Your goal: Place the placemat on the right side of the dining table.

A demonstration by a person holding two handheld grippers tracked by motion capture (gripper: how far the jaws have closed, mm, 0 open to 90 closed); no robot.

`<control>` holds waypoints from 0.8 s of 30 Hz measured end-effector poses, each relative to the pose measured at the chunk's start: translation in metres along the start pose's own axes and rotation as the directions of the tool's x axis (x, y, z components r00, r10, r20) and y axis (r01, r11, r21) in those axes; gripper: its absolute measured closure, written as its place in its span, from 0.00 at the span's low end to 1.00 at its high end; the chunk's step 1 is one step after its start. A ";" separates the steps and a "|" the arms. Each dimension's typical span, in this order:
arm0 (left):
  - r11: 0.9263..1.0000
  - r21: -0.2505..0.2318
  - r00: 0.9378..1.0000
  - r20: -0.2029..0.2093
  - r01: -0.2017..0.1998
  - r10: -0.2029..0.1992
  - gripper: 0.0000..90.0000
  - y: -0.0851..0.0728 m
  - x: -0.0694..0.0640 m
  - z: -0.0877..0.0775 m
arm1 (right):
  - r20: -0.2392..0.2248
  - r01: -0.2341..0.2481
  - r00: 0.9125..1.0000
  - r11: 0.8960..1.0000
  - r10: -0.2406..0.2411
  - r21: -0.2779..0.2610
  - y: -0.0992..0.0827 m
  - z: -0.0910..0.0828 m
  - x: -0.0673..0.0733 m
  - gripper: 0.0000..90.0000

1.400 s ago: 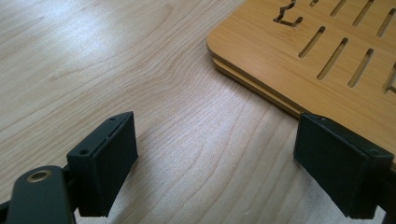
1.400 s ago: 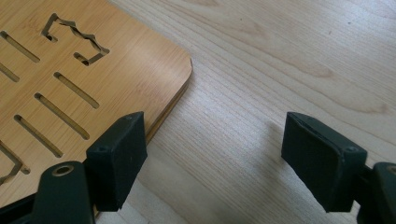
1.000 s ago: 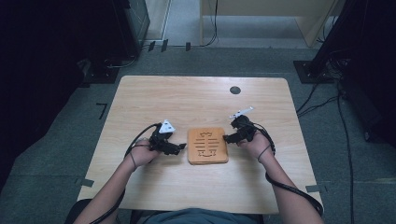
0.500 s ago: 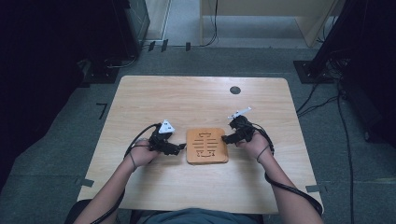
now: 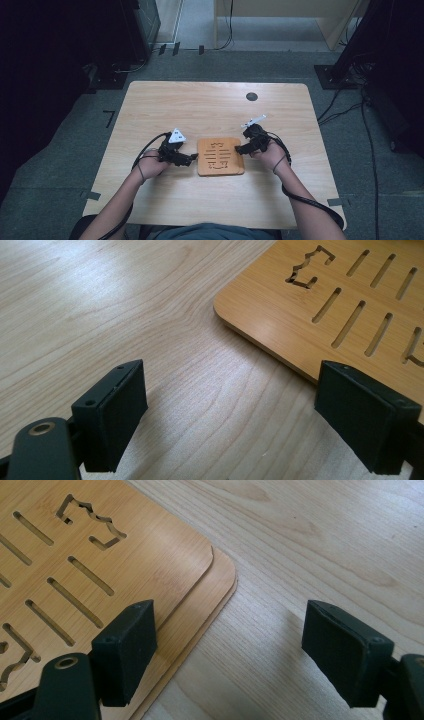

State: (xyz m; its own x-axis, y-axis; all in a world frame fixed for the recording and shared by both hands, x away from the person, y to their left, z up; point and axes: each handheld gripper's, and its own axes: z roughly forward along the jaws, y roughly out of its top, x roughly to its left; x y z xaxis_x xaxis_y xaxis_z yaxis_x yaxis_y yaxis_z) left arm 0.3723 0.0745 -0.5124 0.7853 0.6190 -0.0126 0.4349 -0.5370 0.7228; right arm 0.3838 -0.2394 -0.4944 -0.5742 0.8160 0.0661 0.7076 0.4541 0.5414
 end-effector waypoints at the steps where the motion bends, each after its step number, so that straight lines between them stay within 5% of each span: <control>1: 1.000 -0.001 1.000 0.000 0.002 -0.002 0.14 0.000 0.000 0.000 | -0.001 -0.002 1.000 1.000 0.002 0.001 0.000 0.000 0.001 0.24; 24: 1.000 -0.014 1.000 -0.006 0.027 -0.027 0.14 -0.002 0.002 -0.006 | -0.011 0.016 1.000 1.000 -0.016 -0.005 0.007 0.006 0.007 0.23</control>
State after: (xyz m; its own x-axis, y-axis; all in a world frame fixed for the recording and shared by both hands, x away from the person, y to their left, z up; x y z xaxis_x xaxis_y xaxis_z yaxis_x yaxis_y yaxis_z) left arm 0.3700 0.0802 -0.5096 0.7706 0.6367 -0.0281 0.4499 -0.5123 0.7315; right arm 0.3867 -0.2282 -0.4950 -0.5900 0.8047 0.0661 0.6961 0.4654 0.5466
